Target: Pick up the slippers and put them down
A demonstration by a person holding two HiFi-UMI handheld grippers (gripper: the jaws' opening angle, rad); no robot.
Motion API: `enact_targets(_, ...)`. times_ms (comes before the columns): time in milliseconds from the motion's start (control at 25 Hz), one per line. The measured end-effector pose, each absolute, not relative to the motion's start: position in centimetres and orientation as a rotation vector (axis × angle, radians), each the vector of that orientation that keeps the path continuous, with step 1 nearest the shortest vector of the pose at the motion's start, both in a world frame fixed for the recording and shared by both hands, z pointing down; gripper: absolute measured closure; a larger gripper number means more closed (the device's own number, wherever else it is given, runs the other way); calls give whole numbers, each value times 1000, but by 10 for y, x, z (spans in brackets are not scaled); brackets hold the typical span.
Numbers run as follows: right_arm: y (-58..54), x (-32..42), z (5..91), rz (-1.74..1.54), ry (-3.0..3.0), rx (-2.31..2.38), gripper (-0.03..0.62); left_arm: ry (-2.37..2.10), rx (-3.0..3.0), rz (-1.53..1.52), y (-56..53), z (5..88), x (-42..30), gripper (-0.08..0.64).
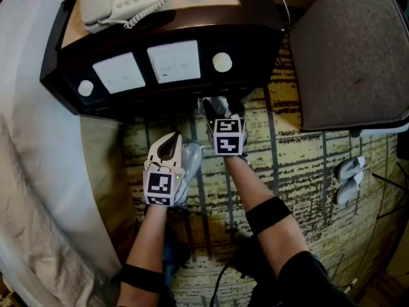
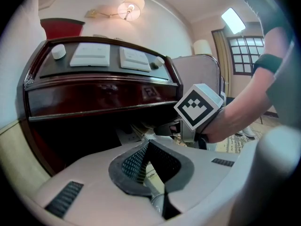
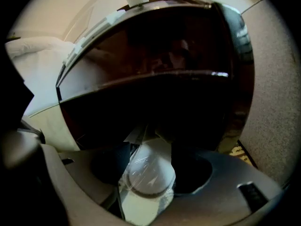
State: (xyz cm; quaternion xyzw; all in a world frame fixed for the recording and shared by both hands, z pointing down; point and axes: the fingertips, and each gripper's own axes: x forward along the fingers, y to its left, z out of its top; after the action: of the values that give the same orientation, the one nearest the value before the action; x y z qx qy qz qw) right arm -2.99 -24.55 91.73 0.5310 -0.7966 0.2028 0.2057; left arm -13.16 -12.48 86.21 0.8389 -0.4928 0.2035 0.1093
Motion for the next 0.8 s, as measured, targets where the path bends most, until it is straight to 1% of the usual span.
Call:
enact_targets(80,-234,-27,906,583,-2229,1459,336,-1434,2452,607,-120,852,-129,560)
enact_targets(120,-227,-25,898,596,-2230,1449,367,-1425,2444,610,-117,843,-128,560)
enact_targets(160,-219,-23,888,610,-2229,1439,403,-1415,2437,615,-113,832,-127,560)
enact_targets(280,-189,-18,844,648,-2223,1406,547,-1392,2406,638,-93,787,-128,560)
enact_targets(320,-178,-16,825,663,-2223,1393,582,-1386,2394,645,-86,769,-128,560)
enact_targets(360,-169,-13,806,677,-2226,1380,592,-1381,2382,649,-79,750,-128,560)
enact_targets(520,-134,2,724,697,-2230,1324,592,-1357,2353,664,-49,661,-126,560)
enact_targets(800,-93,26,530,668,-2294,1260,592,-1386,2336,667,-15,481,-130,560)
